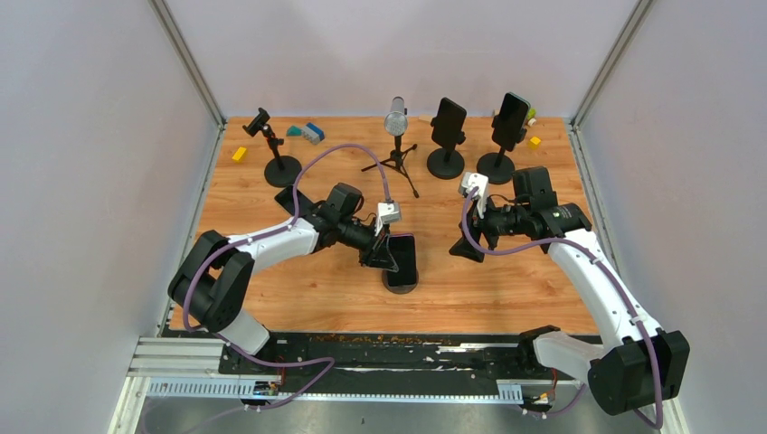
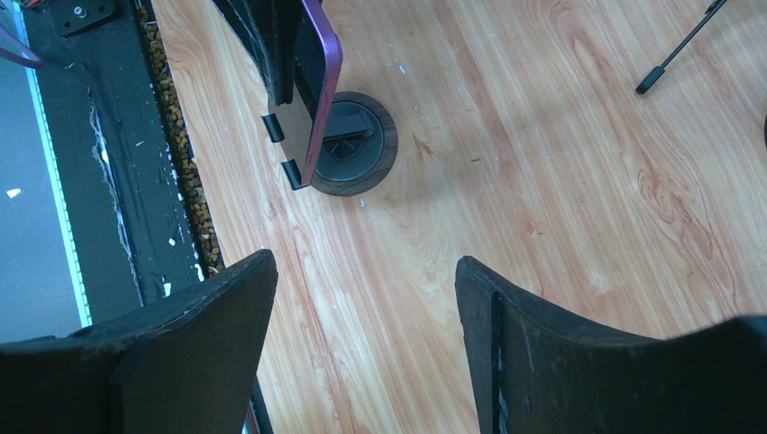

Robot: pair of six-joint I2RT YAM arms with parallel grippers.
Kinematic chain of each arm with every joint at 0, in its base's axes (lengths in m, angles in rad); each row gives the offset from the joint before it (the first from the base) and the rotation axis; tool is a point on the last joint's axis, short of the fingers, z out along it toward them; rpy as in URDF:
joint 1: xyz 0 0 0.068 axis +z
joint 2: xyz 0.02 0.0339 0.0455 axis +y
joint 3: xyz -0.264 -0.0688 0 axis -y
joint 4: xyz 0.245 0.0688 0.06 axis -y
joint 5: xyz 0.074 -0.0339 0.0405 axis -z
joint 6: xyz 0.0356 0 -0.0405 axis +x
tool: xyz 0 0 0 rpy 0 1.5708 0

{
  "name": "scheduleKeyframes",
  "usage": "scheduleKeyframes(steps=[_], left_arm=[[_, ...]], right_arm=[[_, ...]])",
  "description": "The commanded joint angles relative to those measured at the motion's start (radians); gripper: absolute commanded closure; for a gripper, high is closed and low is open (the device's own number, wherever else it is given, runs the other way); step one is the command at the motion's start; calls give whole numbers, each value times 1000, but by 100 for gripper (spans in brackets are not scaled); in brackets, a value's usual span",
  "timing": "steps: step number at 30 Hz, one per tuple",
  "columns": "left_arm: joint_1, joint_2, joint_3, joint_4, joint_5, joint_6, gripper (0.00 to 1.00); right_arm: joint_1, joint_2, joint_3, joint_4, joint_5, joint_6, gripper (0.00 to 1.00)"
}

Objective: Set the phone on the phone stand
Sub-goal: Pick up the phone stand with the phone at the center of the board, then place the phone stand with the phone at the center of the board.

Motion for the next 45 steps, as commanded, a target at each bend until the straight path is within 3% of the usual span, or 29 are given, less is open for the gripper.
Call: scheduleKeyframes(steps=[1, 3, 16, 27, 30, 34, 36, 38, 45], left_arm=[[-4, -31, 44, -17, 51, 17, 96], [-4, -38, 47, -29, 49, 29, 100], [15, -150, 70, -129, 22, 134, 100], [243, -137, 185, -297, 82, 261, 100], [329, -85, 305, -408, 95, 353, 100], [410, 92, 541, -721, 108, 630, 100], [440, 188, 665, -933, 101, 740, 100], [463, 274, 770, -1040, 86, 804, 100], [528, 424, 936, -1018, 5, 741, 100]], right_arm=[[-4, 1, -1, 30, -27, -16, 27], [-4, 2, -1, 30, -28, -16, 27], [-4, 9, -4, 30, -27, -18, 27], [-4, 13, -5, 29, -28, -18, 27], [-3, 15, -6, 30, -27, -18, 27], [-4, 18, -6, 29, -26, -18, 27], [-4, 18, -6, 29, -25, -19, 27], [-4, 20, -6, 30, -22, -19, 27], [-4, 20, -6, 30, -17, -19, 27]])
